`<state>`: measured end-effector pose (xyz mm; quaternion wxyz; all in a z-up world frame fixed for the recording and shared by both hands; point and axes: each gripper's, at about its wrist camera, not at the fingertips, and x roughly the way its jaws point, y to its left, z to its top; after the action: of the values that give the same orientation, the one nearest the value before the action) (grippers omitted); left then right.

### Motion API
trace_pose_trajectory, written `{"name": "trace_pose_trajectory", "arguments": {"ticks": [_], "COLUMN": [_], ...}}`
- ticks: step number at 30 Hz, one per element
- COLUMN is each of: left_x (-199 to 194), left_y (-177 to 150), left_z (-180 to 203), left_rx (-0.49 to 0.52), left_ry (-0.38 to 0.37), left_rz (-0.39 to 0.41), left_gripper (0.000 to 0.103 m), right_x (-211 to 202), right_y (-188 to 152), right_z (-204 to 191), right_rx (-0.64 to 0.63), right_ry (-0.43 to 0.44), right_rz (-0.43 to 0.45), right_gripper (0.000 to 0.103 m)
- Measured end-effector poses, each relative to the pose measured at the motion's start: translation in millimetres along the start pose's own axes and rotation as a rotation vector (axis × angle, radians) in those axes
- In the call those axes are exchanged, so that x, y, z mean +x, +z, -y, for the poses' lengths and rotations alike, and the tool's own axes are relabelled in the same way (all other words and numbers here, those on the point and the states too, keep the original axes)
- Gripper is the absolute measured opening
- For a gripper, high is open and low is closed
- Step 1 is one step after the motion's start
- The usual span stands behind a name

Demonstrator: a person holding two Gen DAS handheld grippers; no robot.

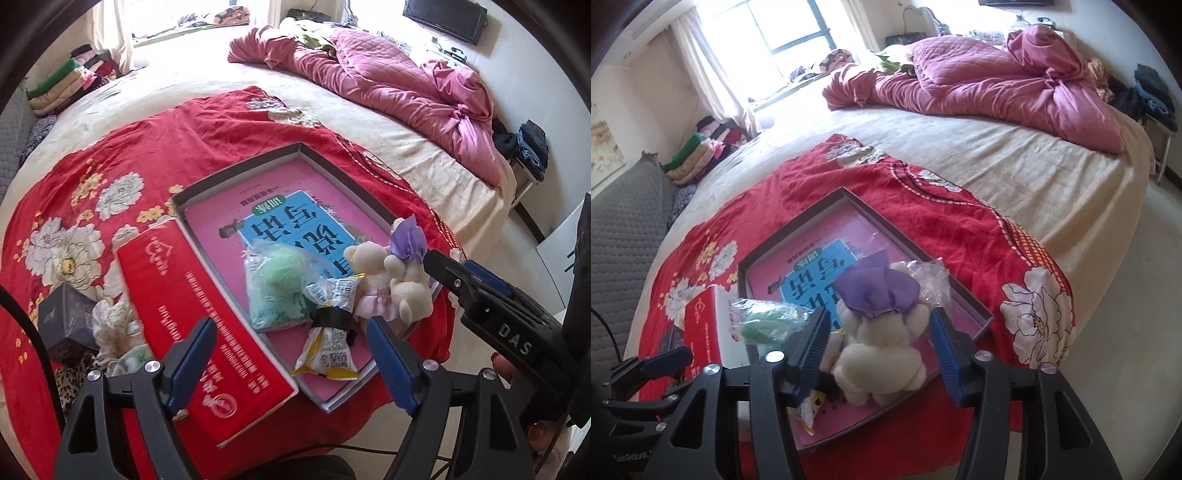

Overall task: Organize soft objects
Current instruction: 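Move both open tools back from the tray toward the remaining soft items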

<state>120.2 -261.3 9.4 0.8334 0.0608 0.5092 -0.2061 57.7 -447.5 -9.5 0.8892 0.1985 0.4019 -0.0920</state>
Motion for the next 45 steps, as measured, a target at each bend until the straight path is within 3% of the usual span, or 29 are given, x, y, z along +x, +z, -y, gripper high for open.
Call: {"name": "trace_pose_trajectory", "arguments": {"ticks": [21,45], "left_x": [-49,-94], "left_y": [-27,-73], "left_z": [-48,-113], "left_rx": [-0.094,-0.205], "left_ry": [0.062,0.132], "left_rz": [0.053,0.076], "left_gripper": [0.082,0.082], "right_x": [-41,-69], "right_y": [-5,-32], "right_z": [-68,-159], "right_rx": [-0.138,-0.333], "right_ry": [0.011,0.074], "right_rz": [0.063,0.071], "right_gripper": [0.075,0.075]}}
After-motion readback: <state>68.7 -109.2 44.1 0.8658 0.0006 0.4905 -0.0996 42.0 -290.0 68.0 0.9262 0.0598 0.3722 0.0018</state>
